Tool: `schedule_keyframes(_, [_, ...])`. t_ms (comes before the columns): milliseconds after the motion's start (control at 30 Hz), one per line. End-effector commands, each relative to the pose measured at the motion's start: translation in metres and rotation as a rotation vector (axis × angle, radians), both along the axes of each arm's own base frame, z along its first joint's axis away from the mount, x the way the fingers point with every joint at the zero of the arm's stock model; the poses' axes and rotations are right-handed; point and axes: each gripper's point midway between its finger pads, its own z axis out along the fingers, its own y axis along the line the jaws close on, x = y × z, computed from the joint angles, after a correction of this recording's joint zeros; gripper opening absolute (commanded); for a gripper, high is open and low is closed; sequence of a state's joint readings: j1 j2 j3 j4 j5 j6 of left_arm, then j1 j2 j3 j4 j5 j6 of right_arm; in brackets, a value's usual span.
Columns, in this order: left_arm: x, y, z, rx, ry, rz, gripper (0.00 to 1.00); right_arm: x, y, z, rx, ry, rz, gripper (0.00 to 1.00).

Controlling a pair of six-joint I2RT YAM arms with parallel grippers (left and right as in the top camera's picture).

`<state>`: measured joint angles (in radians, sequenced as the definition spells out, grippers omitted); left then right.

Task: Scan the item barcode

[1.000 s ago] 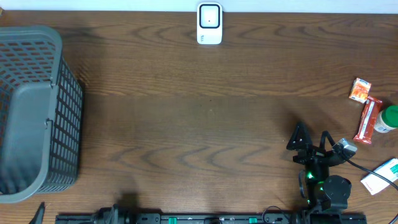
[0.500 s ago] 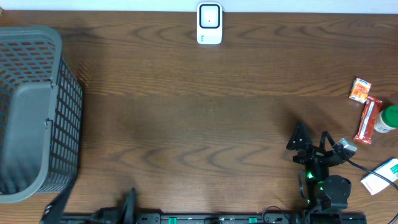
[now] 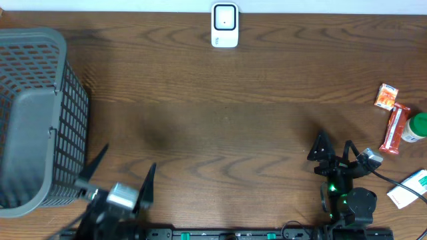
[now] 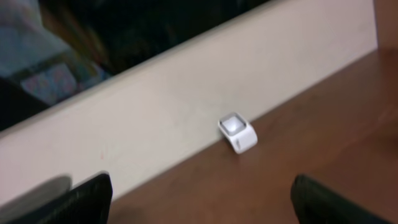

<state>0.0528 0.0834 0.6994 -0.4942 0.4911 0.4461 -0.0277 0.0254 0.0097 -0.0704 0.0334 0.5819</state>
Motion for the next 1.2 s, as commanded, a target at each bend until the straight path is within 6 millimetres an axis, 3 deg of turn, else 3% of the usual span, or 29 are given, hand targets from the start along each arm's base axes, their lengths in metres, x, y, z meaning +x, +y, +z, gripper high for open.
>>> schedule_keyframes(0, [0.023, -0.001, -0.025, 0.005, 0.001, -0.012, 0.91, 0.0, -0.001, -0.003, 0.008, 0.006, -0.004, 0.99])
schedule_keyframes(167, [0.05, 0.001, -0.069, -0.012, 0.027, -0.006, 0.91, 0.0, -0.001, -0.003, 0.008, 0.006, -0.004, 0.99])
schedule_keyframes(467, [0.072, 0.019, -0.137, -0.021, 0.101, 0.102, 0.91, 0.0, -0.001, -0.003, 0.008, 0.006, -0.004, 0.99])
schedule_keyframes(767, [0.084, 0.045, -0.177, -0.146, 0.199, 0.264, 0.91, 0.0, -0.001, -0.003, 0.008, 0.006, -0.004, 0.99])
schedule_keyframes(867, [0.087, 0.058, -0.194, -0.268, 0.254, 0.349, 0.91, 0.0, -0.001, -0.003, 0.008, 0.006, -0.004, 0.99])
schedule_keyframes(1167, [0.088, 0.081, -0.198, -0.481, 0.261, 0.488, 0.91, 0.0, -0.001, -0.003, 0.008, 0.006, -0.004, 0.99])
